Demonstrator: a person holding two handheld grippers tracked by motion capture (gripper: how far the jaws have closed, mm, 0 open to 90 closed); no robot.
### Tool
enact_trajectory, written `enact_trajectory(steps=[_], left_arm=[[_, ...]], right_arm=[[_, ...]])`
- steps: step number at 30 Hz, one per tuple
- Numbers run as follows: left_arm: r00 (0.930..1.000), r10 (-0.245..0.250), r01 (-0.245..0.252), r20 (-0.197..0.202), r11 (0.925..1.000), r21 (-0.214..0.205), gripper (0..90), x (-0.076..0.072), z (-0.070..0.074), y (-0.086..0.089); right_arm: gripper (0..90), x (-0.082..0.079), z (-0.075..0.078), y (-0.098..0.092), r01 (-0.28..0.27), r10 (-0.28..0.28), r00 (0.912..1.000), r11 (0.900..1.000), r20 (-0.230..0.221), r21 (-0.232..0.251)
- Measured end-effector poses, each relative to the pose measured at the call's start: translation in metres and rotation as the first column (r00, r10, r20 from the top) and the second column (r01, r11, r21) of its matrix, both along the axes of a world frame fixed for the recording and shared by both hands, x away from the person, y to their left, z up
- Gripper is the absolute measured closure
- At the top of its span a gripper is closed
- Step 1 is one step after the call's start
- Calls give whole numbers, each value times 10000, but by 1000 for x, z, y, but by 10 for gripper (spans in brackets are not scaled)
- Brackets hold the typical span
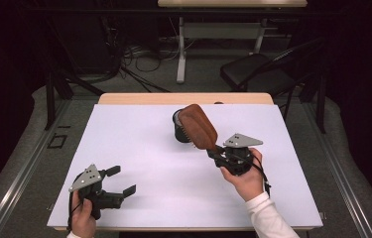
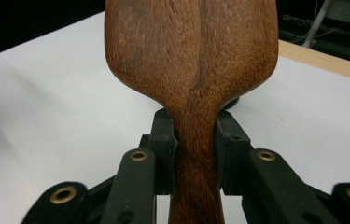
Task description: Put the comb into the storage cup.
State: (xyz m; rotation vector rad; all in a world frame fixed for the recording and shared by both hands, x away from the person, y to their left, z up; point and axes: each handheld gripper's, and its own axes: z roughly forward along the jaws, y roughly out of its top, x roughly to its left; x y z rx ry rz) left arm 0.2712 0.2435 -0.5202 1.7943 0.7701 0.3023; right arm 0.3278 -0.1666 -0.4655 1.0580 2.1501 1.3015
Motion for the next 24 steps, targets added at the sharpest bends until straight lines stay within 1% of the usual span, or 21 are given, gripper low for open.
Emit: enact_trajectory(steps=[6, 7, 9, 10, 17, 20, 24], left_arm=[[9999, 102, -102, 25, 9999, -43, 63, -1, 0, 0], [9999, 109, -109, 26, 9999, -50, 63, -1, 0, 0], [10000, 65, -65, 10, 9999, -93, 63, 0, 0, 0], [9999, 109, -109, 0, 9999, -24, 63, 0, 0, 1], [10000, 63, -63, -17, 10000, -47, 63, 1, 0, 1], [9999, 143, -143, -18, 9999, -39, 63, 0, -1, 0], [9999, 106, -106, -18, 9999, -46, 62, 0, -1, 0]], right_arm=[[719, 3, 8, 8, -184, 185, 9994, 9998, 301, -17], [719, 4, 9, 9, -206, 206, 9990, 9998, 408, 4], [719, 4, 11, 12, -236, 234, 9986, 9997, 480, 28], [719, 5, 11, 12, -238, 236, 9984, 9997, 509, 45], [719, 7, 15, 22, -373, 353, 9971, 9989, 674, 277], [719, 8, 18, 26, -444, 418, 9957, 9986, 829, 292], [719, 11, 20, 30, -484, 450, 9943, 9983, 967, 324]])
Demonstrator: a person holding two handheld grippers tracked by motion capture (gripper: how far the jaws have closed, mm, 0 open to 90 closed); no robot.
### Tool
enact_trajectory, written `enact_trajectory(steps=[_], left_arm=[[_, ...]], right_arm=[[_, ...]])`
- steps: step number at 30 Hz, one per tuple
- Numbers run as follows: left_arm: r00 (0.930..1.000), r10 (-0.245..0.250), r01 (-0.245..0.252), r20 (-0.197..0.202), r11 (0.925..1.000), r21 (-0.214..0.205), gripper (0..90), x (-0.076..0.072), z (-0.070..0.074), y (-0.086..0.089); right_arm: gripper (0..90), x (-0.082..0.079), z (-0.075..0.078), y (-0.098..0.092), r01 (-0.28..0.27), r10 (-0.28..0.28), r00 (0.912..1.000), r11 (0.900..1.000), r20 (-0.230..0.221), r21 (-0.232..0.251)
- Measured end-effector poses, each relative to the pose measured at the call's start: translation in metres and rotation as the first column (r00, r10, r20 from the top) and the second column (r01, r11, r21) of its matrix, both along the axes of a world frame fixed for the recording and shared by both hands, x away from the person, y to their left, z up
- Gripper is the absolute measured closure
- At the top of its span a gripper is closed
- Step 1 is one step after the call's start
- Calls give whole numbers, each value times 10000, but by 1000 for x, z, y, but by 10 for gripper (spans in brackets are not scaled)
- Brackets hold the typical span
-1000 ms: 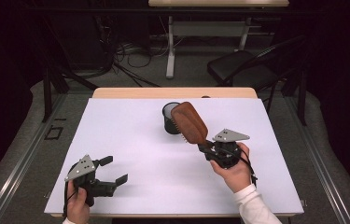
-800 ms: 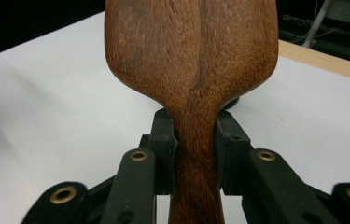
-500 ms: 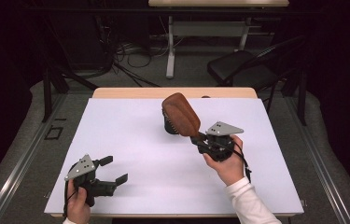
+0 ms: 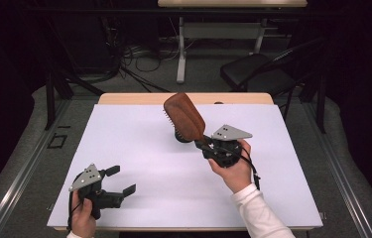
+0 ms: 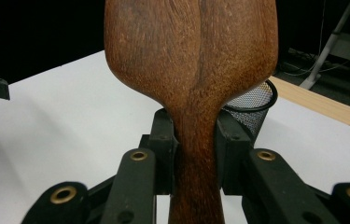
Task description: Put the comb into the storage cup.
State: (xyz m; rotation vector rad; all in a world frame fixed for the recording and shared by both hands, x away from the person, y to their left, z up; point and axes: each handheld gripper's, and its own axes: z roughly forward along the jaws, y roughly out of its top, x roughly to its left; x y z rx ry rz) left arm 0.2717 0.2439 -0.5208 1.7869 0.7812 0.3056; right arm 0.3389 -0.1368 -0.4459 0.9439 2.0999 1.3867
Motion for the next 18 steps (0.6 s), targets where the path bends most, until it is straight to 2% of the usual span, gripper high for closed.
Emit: enact_trajectory(steps=[7, 18], left_arm=[[10000, 56, -57, -52, 9999, -93, 56, 0, 0, 0], [9997, 206, -205, -141, 9998, 51, 45, 1, 0, -4]], right_arm=[[719, 5, -1, 2, -20, 19, 9999, 10000, 166, 17], [719, 8, -1, 5, -327, 316, 9985, 9992, 441, 236]])
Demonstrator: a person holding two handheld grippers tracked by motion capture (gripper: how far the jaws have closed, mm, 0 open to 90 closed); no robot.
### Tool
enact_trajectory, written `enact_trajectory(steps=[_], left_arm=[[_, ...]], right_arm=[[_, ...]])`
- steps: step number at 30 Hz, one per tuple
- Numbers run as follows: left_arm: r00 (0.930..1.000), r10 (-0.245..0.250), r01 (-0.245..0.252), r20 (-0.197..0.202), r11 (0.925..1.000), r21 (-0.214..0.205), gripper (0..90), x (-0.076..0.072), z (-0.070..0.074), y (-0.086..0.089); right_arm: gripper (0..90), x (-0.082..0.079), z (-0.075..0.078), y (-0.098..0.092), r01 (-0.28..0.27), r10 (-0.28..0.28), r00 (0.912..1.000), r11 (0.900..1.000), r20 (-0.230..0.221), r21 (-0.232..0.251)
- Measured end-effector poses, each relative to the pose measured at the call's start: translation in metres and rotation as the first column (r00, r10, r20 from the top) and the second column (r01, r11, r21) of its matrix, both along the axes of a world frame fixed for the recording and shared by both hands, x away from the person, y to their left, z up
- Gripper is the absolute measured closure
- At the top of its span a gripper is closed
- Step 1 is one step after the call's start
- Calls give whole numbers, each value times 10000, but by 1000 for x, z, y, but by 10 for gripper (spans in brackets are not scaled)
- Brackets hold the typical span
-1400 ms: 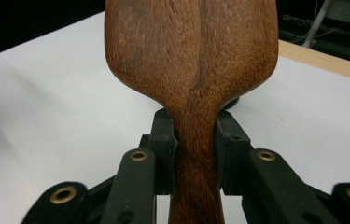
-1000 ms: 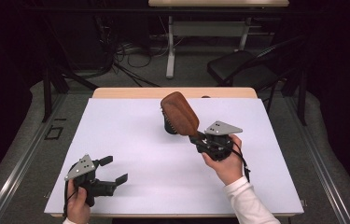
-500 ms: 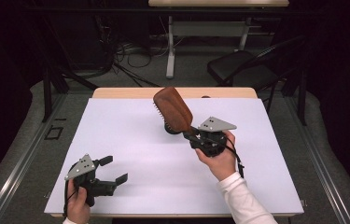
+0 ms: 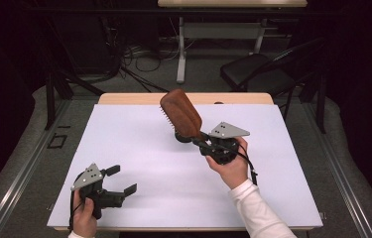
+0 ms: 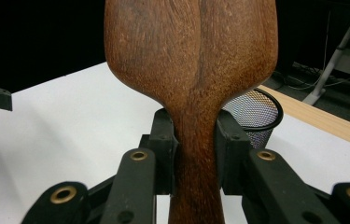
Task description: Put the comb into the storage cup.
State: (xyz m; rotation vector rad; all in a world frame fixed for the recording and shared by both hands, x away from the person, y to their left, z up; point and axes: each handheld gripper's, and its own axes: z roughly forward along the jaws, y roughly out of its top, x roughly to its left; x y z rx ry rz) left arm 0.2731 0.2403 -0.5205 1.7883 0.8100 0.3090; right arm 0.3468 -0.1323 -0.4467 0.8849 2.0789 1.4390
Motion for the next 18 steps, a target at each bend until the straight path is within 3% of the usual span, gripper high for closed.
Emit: enact_trajectory(steps=[7, 18], left_arm=[[10000, 8, -9, -35, 9998, -178, 31, 2, 1, 1], [9986, 319, -340, -420, 9982, -501, 30, 10, 8, -3]], right_arm=[[719, -6, 0, 2, -107, 106, 9998, 9999, 152, 64], [719, -11, -2, 6, -250, 249, 9995, 9997, 219, 56]])
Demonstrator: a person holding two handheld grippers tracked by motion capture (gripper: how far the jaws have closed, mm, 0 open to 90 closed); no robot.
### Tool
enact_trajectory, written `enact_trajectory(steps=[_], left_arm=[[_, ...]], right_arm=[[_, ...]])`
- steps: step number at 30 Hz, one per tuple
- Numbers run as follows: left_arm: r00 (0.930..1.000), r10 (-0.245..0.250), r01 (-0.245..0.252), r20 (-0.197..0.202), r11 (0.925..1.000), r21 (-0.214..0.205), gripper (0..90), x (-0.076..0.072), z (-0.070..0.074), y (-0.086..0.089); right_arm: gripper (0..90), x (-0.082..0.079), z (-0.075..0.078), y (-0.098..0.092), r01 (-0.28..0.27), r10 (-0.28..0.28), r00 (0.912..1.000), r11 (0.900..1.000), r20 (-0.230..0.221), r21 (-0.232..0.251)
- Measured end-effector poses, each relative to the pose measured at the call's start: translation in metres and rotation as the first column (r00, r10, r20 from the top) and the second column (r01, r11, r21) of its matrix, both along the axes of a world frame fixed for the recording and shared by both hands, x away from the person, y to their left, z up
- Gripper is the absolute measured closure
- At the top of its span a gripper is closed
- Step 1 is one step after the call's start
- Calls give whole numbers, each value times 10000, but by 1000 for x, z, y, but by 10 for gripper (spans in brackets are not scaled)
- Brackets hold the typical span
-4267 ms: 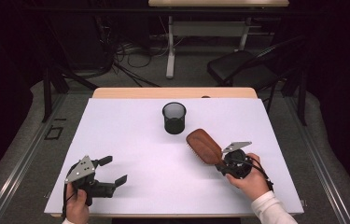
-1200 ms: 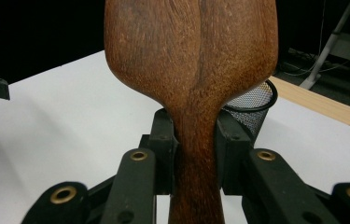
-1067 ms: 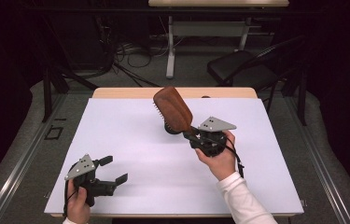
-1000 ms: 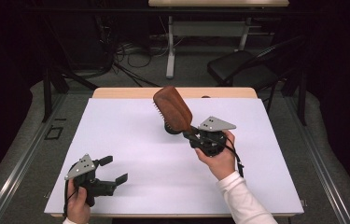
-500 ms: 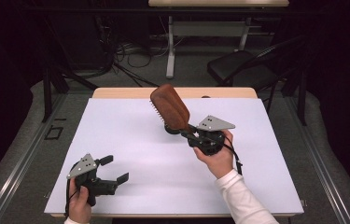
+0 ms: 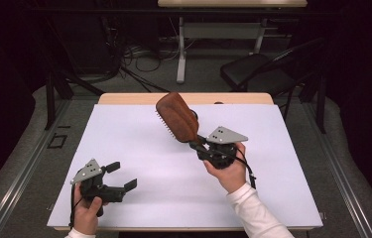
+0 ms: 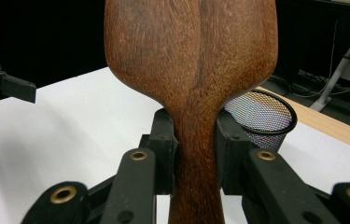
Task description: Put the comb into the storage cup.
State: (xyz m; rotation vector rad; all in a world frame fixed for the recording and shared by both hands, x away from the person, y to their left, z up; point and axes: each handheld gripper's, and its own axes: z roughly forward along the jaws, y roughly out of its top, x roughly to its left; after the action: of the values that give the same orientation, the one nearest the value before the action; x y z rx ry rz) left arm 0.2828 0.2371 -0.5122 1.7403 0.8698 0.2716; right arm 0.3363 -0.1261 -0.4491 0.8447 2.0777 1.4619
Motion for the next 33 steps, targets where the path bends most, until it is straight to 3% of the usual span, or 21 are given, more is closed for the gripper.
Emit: enact_trajectory(steps=[8, 15, 23, 28, 33], left_arm=[[9998, -13, 15, -195, 9999, 116, 22, 8, 8, -12], [9986, -51, 43, -522, 9999, -150, 22, 18, 17, -20], [9993, -165, 161, -323, 9998, -97, 22, 26, 37, -28], [9988, -309, 301, -391, 9993, -224, 22, 30, 49, -33], [9974, -485, 481, -526, 9988, -92, 31, 35, 58, -37]], right_arm=[[719, 0, -2, 0, 9, -9, 10000, 10000, 6, 44], [719, 0, -2, 0, 16, -16, 10000, 10000, -17, 85], [719, 0, -2, 0, 14, -14, 10000, 9999, 1, 103], [719, 0, -3, 0, 17, -17, 10000, 10000, -8, 95], [719, -1, -4, 1, 4, -4, 10000, 10000, -5, 96]])
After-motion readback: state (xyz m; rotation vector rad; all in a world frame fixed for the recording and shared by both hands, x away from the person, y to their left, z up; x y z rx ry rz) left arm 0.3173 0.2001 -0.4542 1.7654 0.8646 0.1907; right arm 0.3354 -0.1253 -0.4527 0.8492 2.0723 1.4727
